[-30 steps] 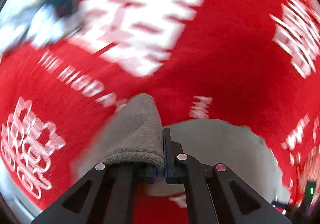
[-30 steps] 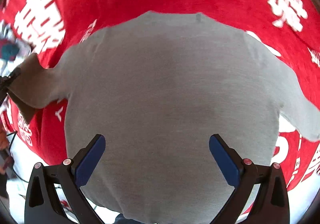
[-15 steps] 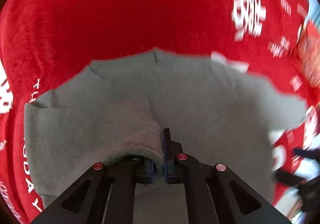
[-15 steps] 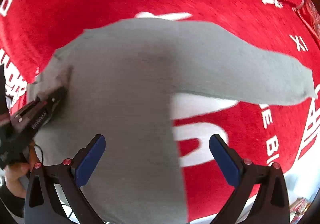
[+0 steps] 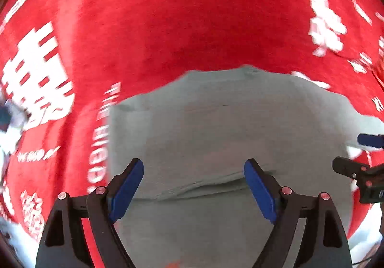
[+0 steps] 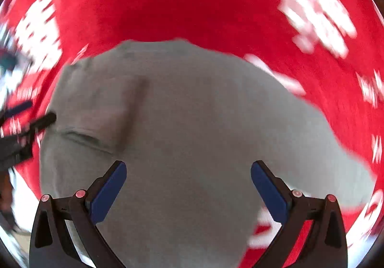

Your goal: Fold small clothes

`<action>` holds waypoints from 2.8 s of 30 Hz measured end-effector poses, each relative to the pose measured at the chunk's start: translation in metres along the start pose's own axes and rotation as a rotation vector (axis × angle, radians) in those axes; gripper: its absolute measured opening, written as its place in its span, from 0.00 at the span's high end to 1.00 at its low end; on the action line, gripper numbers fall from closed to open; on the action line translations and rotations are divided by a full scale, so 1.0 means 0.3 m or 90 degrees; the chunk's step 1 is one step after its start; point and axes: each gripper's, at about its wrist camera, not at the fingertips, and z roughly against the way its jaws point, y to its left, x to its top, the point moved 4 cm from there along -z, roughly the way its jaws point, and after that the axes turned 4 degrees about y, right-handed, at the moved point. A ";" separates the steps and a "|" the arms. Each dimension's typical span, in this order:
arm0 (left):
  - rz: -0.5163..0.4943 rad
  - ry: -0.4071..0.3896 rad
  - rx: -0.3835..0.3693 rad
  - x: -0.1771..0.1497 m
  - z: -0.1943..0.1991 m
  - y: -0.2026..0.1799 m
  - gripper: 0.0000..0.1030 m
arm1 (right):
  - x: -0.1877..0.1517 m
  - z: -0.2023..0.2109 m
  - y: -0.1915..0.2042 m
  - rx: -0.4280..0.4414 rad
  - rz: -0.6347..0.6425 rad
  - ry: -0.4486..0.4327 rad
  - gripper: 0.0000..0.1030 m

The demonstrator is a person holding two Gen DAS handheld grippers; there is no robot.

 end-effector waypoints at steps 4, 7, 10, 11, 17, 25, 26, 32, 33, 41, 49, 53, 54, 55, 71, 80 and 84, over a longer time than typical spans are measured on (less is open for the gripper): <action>0.082 0.053 0.059 -0.027 -0.097 0.219 0.16 | 0.074 -0.098 0.205 -0.114 0.195 -0.026 0.00; 0.142 0.096 0.072 -0.050 -0.204 0.314 0.16 | 0.110 -0.166 0.257 -0.219 0.273 -0.042 0.38; 0.163 0.119 0.086 -0.064 -0.282 0.327 0.16 | 0.147 -0.154 0.163 -0.114 0.139 -0.020 0.73; 0.169 0.118 0.078 -0.073 -0.293 0.317 0.16 | 0.143 -0.135 0.094 -0.046 0.045 -0.019 0.73; 0.156 0.118 0.070 -0.066 -0.288 0.298 0.16 | -0.027 -0.147 -0.270 0.329 -0.465 -0.013 0.38; 0.133 0.107 0.052 0.073 -0.295 0.375 0.16 | -0.170 -0.121 -0.462 0.425 -0.701 -0.073 0.33; 0.131 0.110 0.046 0.088 -0.310 0.384 0.16 | -0.181 -0.116 -0.467 0.426 -0.720 -0.075 0.33; 0.104 0.144 -0.028 0.156 -0.417 0.435 0.16 | -0.164 -0.069 -0.151 0.482 -0.662 -0.032 0.33; 0.093 0.145 -0.039 0.163 -0.421 0.443 0.16 | -0.153 -0.088 -0.045 0.508 -0.653 -0.009 0.33; 0.061 0.181 -0.164 0.206 -0.476 0.478 0.55 | -0.001 -0.222 0.270 0.526 -0.661 0.004 0.36; -0.004 0.151 -0.241 0.239 -0.392 0.514 0.92 | 0.041 -0.235 0.394 0.585 -0.675 0.003 0.94; -0.043 0.167 -0.230 0.212 -0.443 0.553 0.92 | 0.019 -0.293 0.507 0.570 -0.673 0.040 0.94; -0.053 0.171 -0.226 0.203 -0.454 0.549 0.91 | 0.010 -0.300 0.512 0.555 -0.668 0.047 0.93; -0.058 0.164 -0.230 0.197 -0.461 0.537 0.91 | 0.005 -0.295 0.507 0.545 -0.661 0.050 0.90; -0.014 0.132 -0.174 0.198 -0.366 0.583 0.91 | -0.183 -0.158 -0.354 0.262 -0.764 -0.061 0.60; -0.028 0.124 -0.097 0.170 -0.418 0.487 0.91 | -0.203 -0.137 -0.470 0.147 -0.680 -0.019 0.92; 0.000 0.136 -0.059 0.177 -0.409 0.540 0.91 | -0.259 -0.092 -0.419 0.171 -0.696 -0.013 0.66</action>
